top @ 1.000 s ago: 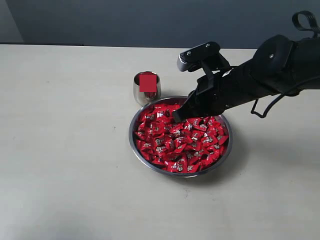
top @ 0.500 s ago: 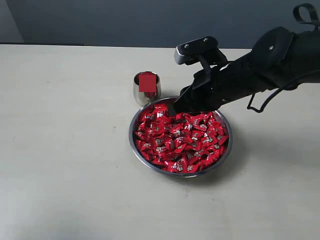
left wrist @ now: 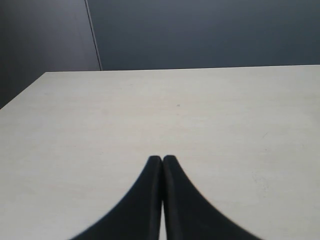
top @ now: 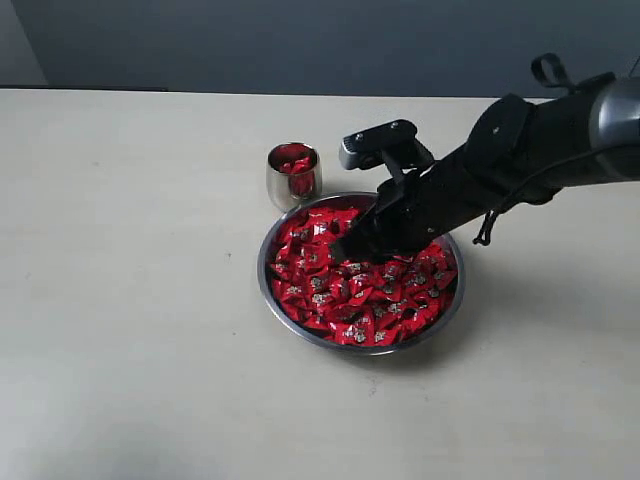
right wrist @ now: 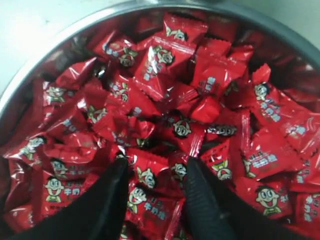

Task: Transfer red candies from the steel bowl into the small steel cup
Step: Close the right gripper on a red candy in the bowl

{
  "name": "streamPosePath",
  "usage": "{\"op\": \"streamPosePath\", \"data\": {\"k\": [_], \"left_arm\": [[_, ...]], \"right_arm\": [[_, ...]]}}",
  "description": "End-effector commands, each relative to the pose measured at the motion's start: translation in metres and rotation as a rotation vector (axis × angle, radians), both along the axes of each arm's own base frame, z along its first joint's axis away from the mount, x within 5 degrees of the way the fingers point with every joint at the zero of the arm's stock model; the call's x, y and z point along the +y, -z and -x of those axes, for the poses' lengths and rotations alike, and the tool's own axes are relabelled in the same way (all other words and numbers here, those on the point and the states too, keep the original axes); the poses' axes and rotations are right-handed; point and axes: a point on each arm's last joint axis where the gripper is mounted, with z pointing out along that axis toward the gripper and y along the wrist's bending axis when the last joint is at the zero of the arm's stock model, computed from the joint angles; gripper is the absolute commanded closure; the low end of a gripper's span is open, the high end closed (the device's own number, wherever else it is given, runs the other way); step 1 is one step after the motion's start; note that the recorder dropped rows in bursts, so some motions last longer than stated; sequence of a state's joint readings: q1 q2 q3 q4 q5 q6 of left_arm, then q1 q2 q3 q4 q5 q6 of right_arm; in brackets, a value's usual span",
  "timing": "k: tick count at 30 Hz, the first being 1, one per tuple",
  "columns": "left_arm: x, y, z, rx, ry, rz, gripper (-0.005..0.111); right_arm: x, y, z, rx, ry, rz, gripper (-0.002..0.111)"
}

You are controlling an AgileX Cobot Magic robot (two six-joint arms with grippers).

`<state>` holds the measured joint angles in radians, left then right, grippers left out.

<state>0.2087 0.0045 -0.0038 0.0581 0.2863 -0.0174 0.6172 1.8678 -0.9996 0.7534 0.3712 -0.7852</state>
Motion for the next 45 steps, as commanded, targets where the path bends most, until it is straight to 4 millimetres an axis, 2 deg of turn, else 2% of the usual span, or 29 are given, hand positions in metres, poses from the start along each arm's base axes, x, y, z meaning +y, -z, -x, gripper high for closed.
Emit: {"op": "streamPosePath", "data": {"k": [1, 10, 16, 26, 28, 30, 31, 37, 40, 45], "left_arm": [[0.0, 0.001, 0.0, -0.002, 0.004, -0.004, 0.106], [0.0, 0.001, 0.0, -0.002, 0.004, -0.004, 0.106], [0.0, 0.001, 0.0, -0.002, 0.004, -0.004, 0.106], [0.0, 0.001, 0.0, -0.002, 0.004, -0.004, 0.106], [0.0, 0.001, 0.0, -0.002, 0.004, -0.004, 0.106], [0.0, 0.001, 0.0, -0.002, 0.004, -0.004, 0.106], [0.0, 0.001, 0.0, -0.002, 0.004, -0.004, 0.106], [0.0, 0.001, 0.0, -0.002, 0.004, -0.004, 0.106], [0.0, 0.001, 0.0, -0.002, 0.004, -0.004, 0.106], [0.0, 0.001, 0.0, -0.002, 0.004, -0.004, 0.106]], "right_arm": [[0.001, 0.005, -0.002, 0.004, 0.008, 0.006, 0.07], [0.011, 0.0, -0.012, 0.004, -0.004, -0.019, 0.07], [0.012, 0.006, -0.013, 0.021, -0.006, -0.013, 0.072], [0.012, 0.012, -0.012, 0.046, -0.015, -0.003, 0.084], [0.012, 0.012, -0.012, 0.046, -0.015, -0.003, 0.093], [0.012, 0.012, -0.012, 0.044, -0.014, -0.003, 0.107], [0.012, 0.012, -0.012, 0.044, -0.014, -0.003, 0.109], [0.013, 0.01, -0.013, 0.043, -0.017, -0.007, 0.109], [0.016, 0.002, -0.014, 0.044, -0.031, -0.025, 0.109], [0.019, -0.023, -0.017, 0.002, -0.028, -0.071, 0.109]]}}
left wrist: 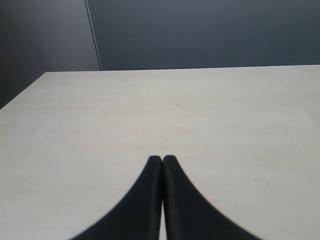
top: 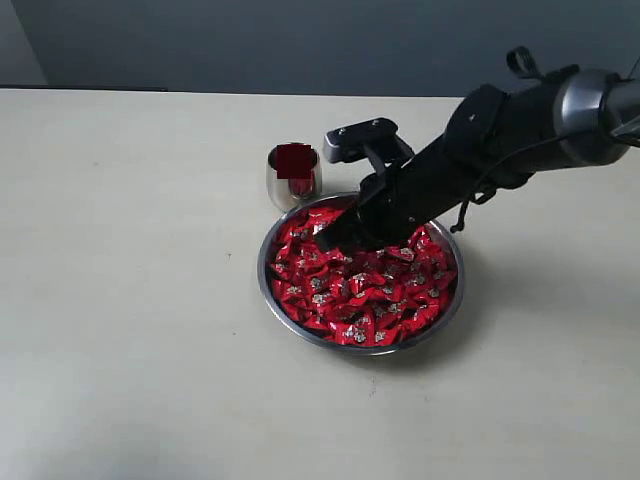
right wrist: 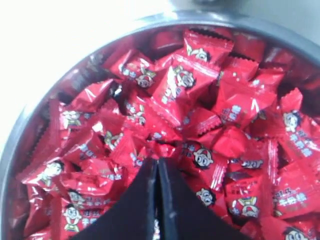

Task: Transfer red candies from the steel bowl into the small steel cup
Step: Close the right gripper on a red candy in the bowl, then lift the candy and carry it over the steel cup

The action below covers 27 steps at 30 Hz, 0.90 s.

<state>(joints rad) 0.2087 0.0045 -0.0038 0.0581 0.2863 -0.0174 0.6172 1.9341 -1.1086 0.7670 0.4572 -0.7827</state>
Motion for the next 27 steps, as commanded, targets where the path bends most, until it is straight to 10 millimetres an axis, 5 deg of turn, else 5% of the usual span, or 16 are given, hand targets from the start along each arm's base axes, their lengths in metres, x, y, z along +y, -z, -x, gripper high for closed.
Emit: {"op": "streamPosePath", "data": {"k": [1, 10, 18, 27], "left_arm": [[0.0, 0.001, 0.0, -0.002, 0.004, -0.004, 0.106], [0.0, 0.001, 0.0, -0.002, 0.004, -0.004, 0.106], [0.0, 0.001, 0.0, -0.002, 0.004, -0.004, 0.106], [0.0, 0.001, 0.0, -0.002, 0.004, -0.004, 0.106]], "right_arm": [[0.003, -0.028, -0.004, -0.055, 0.008, -0.042, 0.109], [0.004, -0.06, -0.021, -0.159, 0.048, -0.013, 0.109], [0.029, -0.096, -0.055, -0.269, 0.062, -0.111, 0.109], [0.066, -0.085, -0.092, -0.191, 0.018, -0.16, 0.109]]}}
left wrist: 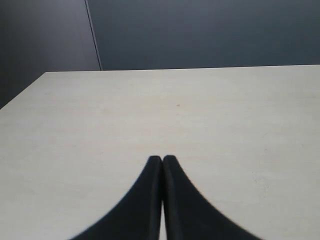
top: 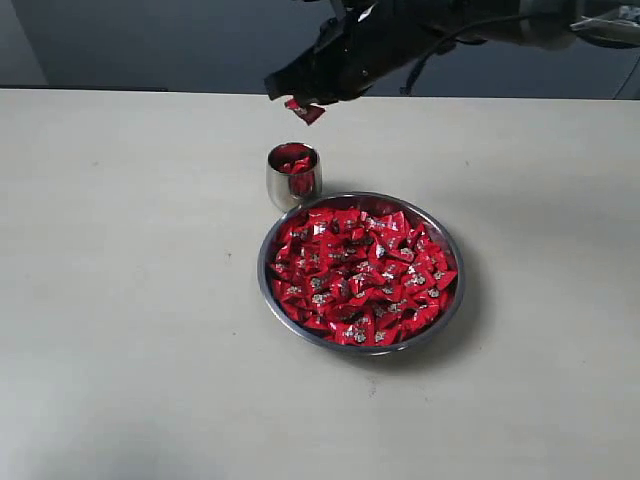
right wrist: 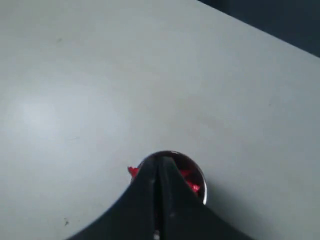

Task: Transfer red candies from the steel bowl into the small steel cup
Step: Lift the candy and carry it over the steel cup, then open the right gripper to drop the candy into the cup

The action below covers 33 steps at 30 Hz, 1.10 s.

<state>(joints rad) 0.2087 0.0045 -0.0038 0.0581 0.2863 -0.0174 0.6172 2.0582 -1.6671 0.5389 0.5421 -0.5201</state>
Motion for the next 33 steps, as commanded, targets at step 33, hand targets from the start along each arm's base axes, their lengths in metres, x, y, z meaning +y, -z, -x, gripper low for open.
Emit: {"op": "streamPosePath", "data": {"k": [33], "left_arm": [[0.0, 0.001, 0.0, -0.002, 0.004, -0.004, 0.106]], "right_arm": [[0.025, 0.074, -0.024, 0.195, -0.037, 0.054, 0.109]]}}
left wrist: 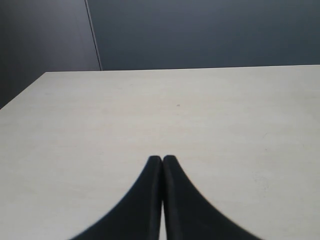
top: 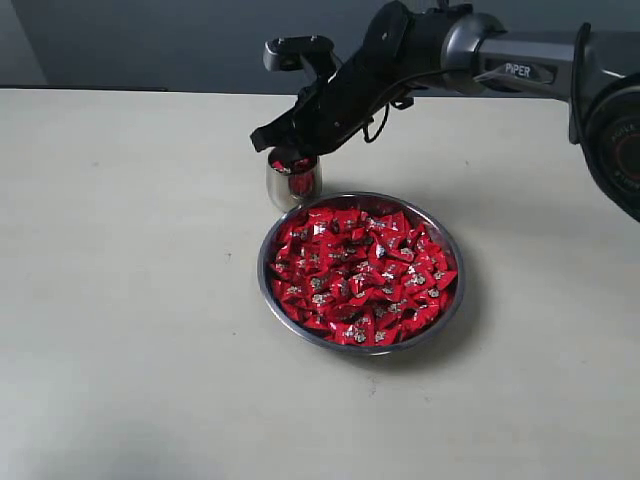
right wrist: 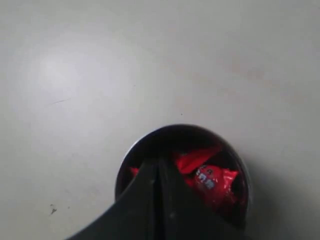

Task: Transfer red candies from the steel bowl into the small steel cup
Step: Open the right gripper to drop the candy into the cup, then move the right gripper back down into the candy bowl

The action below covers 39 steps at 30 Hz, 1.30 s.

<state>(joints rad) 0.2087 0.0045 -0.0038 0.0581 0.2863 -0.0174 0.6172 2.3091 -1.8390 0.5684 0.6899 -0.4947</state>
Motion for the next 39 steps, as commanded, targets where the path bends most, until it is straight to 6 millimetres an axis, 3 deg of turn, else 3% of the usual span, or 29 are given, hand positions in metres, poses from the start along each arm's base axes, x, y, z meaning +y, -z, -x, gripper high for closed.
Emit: {"op": "streamPosePath", "data": {"k": [1, 11, 13, 16, 17, 21, 26, 29, 32, 39], "left_arm": [[0.0, 0.001, 0.0, -0.002, 0.004, -0.004, 0.106], [0.0, 0.001, 0.0, -0.002, 0.004, -0.004, 0.106], [0.0, 0.001, 0.0, -0.002, 0.004, -0.004, 0.106], [0.0, 0.001, 0.0, -0.002, 0.004, -0.004, 0.106], [0.0, 0.001, 0.0, -0.002, 0.004, -0.004, 0.106], [0.0, 0.001, 0.0, -0.002, 0.004, -0.004, 0.106], [0.0, 0.001, 0.0, -0.002, 0.004, -0.004, 0.106], [0.0, 0.001, 0.0, -0.002, 0.004, -0.004, 0.106], [0.0, 0.001, 0.0, -0.002, 0.004, -0.004, 0.106], [0.0, 0.001, 0.0, -0.002, 0.004, -0.004, 0.106]], "right_arm": [[0.001, -0.004, -0.002, -0.021, 0.01, -0.013, 0.109], [0.002, -0.007, -0.002, -0.022, -0.002, -0.013, 0.109], [0.002, -0.007, -0.002, -0.022, -0.007, -0.005, 0.103], [0.002, -0.007, -0.002, -0.019, -0.009, -0.004, 0.08], [0.002, -0.007, -0.002, -0.019, -0.01, -0.004, 0.078], [0.001, -0.009, -0.001, -0.023, -0.015, 0.001, 0.078], [-0.004, -0.038, 0.001, -0.096, -0.036, 0.017, 0.079], [-0.011, -0.054, 0.002, -0.124, 0.002, 0.044, 0.09], [-0.018, -0.065, 0.001, -0.157, 0.04, 0.086, 0.109], [-0.035, -0.061, 0.004, -0.12, 0.137, 0.099, 0.109]]}}
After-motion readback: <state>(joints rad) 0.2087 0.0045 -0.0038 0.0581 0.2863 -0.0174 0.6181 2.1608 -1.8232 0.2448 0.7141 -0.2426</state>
